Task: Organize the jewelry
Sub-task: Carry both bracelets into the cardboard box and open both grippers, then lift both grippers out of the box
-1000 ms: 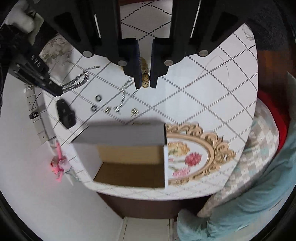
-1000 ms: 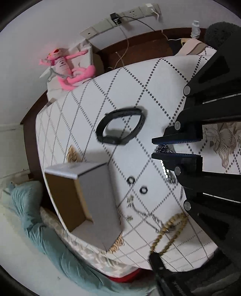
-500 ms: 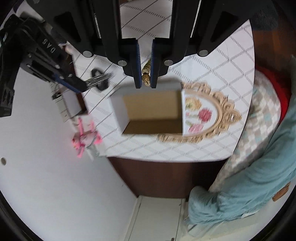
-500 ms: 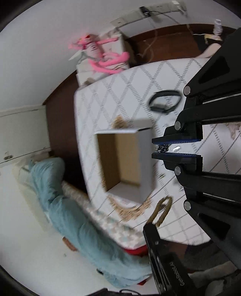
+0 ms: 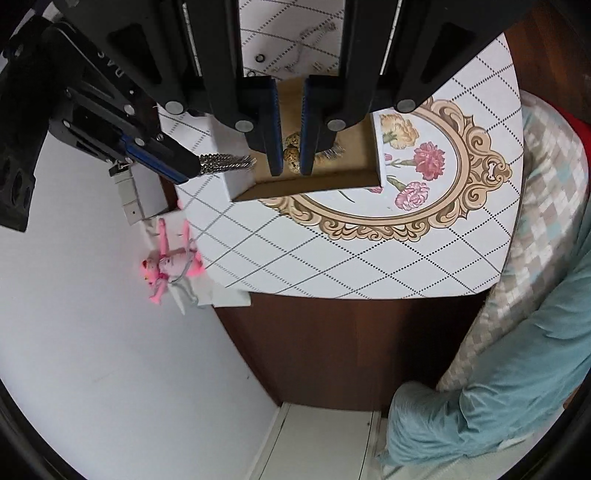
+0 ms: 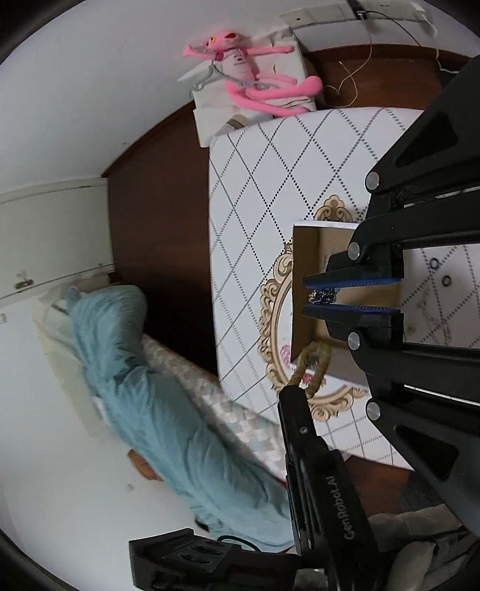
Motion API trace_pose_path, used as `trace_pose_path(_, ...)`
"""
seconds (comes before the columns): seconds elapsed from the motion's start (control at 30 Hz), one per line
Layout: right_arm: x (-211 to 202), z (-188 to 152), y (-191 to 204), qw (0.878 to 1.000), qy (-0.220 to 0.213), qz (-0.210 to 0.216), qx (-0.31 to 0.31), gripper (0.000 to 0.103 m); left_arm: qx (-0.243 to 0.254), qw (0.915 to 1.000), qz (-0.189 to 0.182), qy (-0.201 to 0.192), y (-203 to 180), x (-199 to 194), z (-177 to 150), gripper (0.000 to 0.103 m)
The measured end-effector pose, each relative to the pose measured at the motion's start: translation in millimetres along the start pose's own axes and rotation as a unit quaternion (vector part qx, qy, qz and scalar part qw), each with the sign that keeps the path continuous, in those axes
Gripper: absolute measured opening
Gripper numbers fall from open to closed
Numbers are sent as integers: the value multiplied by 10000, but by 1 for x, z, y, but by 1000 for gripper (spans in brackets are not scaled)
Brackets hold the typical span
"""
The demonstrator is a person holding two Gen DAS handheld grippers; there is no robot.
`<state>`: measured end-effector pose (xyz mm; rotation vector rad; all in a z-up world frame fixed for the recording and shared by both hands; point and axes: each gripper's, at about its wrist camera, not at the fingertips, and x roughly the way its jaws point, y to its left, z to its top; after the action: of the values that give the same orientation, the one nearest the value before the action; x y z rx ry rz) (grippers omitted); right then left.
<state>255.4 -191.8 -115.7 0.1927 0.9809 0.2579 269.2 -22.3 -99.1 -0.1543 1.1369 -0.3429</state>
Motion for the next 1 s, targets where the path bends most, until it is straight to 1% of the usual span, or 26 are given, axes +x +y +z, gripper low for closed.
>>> trace_pose_path(0.13, 35, 9, -9, 9992, 401, 42, -7, 8, -78, 9995, -17, 300, 12, 22, 8, 7)
trace_pose_path(0.2, 49, 12, -11, 9985, 540, 45, -6, 8, -99, 9991, 49, 414, 15, 29, 11, 7)
trace_pose_path(0.3, 67, 15, -14, 9968, 803, 25, -19, 9, -171, 9978, 427, 479, 20, 35, 11, 8)
trace_pose_path(0.37, 74, 15, -17, 9952, 982, 30, 8, 9, -166, 9968, 522, 577, 23, 39, 9, 10)
trace_pose_path(0.4, 78, 14, -17, 9941, 1088, 0, 28, 9, -199, 9963, 578, 606, 26, 41, 7, 16)
trace_pose_path(0.43, 80, 12, -19, 9932, 1161, -115, 30, 10, -238, 9953, 676, 649, 28, 43, 4, 31)
trace_pose_path(0.47, 81, 9, -19, 9926, 1196, -195, -5, 10, -248, 9946, 767, 652, 30, 46, 3, 42)
trace_pose_path(0.5, 82, 7, -19, 9920, 1220, -318, -63, 10, -250, 9931, 969, 611, 32, 47, -1, 66)
trace_pose_path(0.53, 81, 3, -20, 9912, 1226, -481, -116, 14, -242, 9919, 1121, 554, 33, 47, -3, 77)
trace_pose_path(0.57, 81, 1, -20, 9906, 1218, -609, -149, 22, -218, 9904, 1278, 475, 35, 47, -7, 77)
trace_pose_path(0.6, 79, -4, -21, 9891, 1192, -839, -214, 38, -187, 9888, 1416, 429, 35, 48, -11, 77)
trace_pose_path(0.63, 78, -6, -22, 9882, 1170, -961, -248, 57, -152, 9869, 1554, 404, 35, 49, -16, 77)
trace_pose_path(0.67, 76, -10, -23, 9866, 1147, -1120, -296, 70, -132, 9853, 1662, 379, 35, 50, -21, 78)
trace_pose_path(0.7, 76, -15, -25, 9836, 1143, -1353, -337, 74, -121, 9843, 1726, 356, 36, 51, -25, 87)
trace_pose_path(0.73, 75, -18, -26, 9816, 1153, -1483, -347, 79, -109, 9835, 1775, 324, 36, 51, -29, 98)
trace_pose_path(0.77, 75, -22, -29, 9790, 1172, -1632, -354, 86, -94, 9830, 1814, 278, 36, 52, -34, 101)
trace_pose_path(0.83, 74, -31, -33, 9750, 1192, -1846, -329, 93, -74, 9820, 1878, 210, 36, 52, -44, 103)
trace_pose_path(1.0, 71, -45, -37, 9725, 1218, -1964, -290, 95, -101, 9804, 1963, 155, 31, 51, -62, 103)
